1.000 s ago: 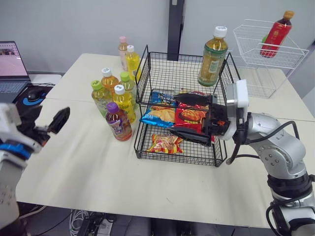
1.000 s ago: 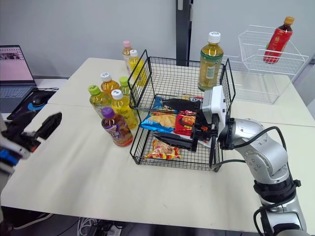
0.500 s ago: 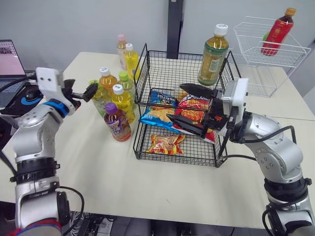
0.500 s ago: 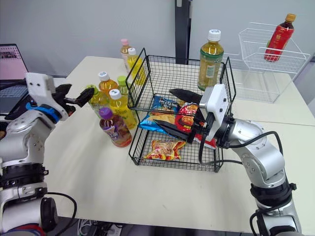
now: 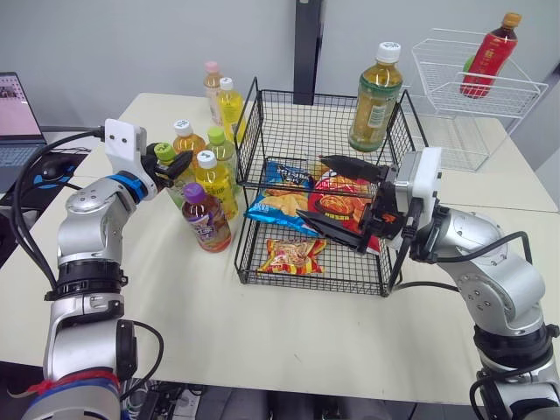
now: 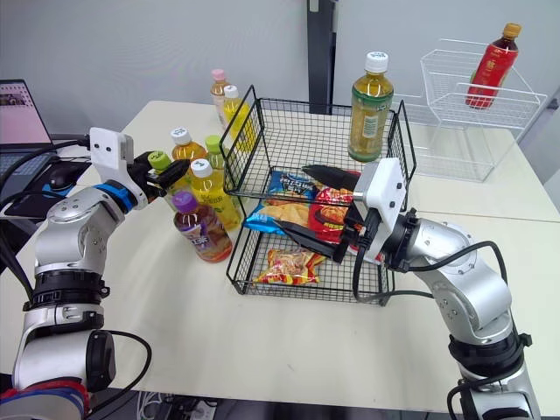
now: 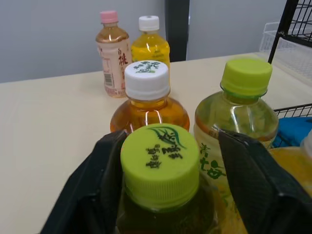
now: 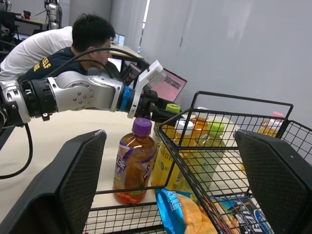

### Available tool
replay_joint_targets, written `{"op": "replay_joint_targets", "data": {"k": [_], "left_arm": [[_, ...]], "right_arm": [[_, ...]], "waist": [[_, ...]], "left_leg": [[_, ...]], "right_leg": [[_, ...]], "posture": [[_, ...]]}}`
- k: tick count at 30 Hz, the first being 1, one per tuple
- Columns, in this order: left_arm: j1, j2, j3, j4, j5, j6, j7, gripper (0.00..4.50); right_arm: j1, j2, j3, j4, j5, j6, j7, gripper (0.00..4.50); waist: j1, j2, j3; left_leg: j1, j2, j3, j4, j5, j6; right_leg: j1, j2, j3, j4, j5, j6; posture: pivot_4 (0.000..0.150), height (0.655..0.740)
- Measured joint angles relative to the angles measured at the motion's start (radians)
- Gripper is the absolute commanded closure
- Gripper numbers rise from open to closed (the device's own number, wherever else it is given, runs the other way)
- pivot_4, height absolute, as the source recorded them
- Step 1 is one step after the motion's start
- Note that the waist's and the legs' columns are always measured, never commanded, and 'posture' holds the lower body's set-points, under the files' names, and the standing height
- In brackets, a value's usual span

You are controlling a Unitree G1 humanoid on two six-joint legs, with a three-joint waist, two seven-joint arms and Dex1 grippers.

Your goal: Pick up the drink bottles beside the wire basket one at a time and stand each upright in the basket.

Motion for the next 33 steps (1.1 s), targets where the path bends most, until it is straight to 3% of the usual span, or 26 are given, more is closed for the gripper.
{"op": "replay_joint_targets", "data": {"k": [3,11,16,19,22,26,33], "left_arm": [[-0.009,0.002,0.002,0.006,0.003,-0.002,-0.008,3.14],[0.015,0.031,0.045,-0.007,-0.021,0.010,-0.014,3.14],[0.011,0.163,0.112,-0.121,-0.127,0.108,-0.117,3.14],[-0.103,0.294,0.120,-0.130,-0.182,0.207,-0.201,3.14],[-0.326,0.369,0.122,-0.116,-0.213,0.264,-0.247,3.14],[-0.624,0.324,0.042,-0.059,-0.205,0.264,-0.296,3.14],[-0.915,0.061,-0.094,0.283,-0.080,0.099,-0.313,3.14]], "right_arm": [[0.002,0.000,0.000,-0.001,0.001,0.001,-0.002,0.00],[0.005,0.001,-0.001,-0.001,0.002,0.001,-0.005,0.00],[0.004,0.013,-0.019,-0.001,0.038,0.001,-0.013,0.00],[0.003,0.015,-0.038,-0.001,0.038,0.000,-0.030,0.00],[-0.004,0.031,-0.042,-0.002,0.026,-0.008,-0.067,0.00],[-0.013,0.041,-0.045,-0.006,-0.005,-0.023,-0.113,0.00],[0.007,0.019,-0.053,-0.017,-0.112,-0.044,-0.178,0.00]], "waist": [[-0.002,0.000,0.000],[-0.013,0.000,0.000],[-0.011,-0.002,0.001],[-0.009,-0.004,0.003],[0.004,-0.005,0.003],[0.021,-0.005,0.002],[0.014,-0.005,0.002]], "left_leg": [[0.000,0.000,0.000,0.000,0.000,0.000],[-0.001,0.000,0.000,0.000,0.000,0.000],[-0.003,0.000,0.000,0.000,0.001,-0.001],[-0.004,0.000,0.000,0.000,0.001,-0.001],[-0.004,0.000,0.000,0.001,0.001,-0.001],[-0.003,-0.001,-0.001,0.001,0.001,0.000],[-0.004,-0.001,-0.001,0.001,0.003,0.000]], "right_leg": [[0.000,0.000,0.000,0.000,0.000,0.000],[-0.001,0.000,0.000,0.000,0.000,0.000],[-0.003,0.000,0.000,-0.001,0.000,0.000],[-0.003,0.000,0.000,-0.002,0.000,0.000],[-0.003,0.000,0.000,-0.002,0.000,0.000],[-0.002,0.000,0.000,0.000,0.000,0.000],[-0.004,0.000,0.000,0.001,0.000,0.001]], "posture": [[0.150,0.7400],[0.150,0.7400],[0.150,0.7400],[0.150,0.7400],[0.150,0.7400],[0.150,0.7400],[0.150,0.7400]]}}
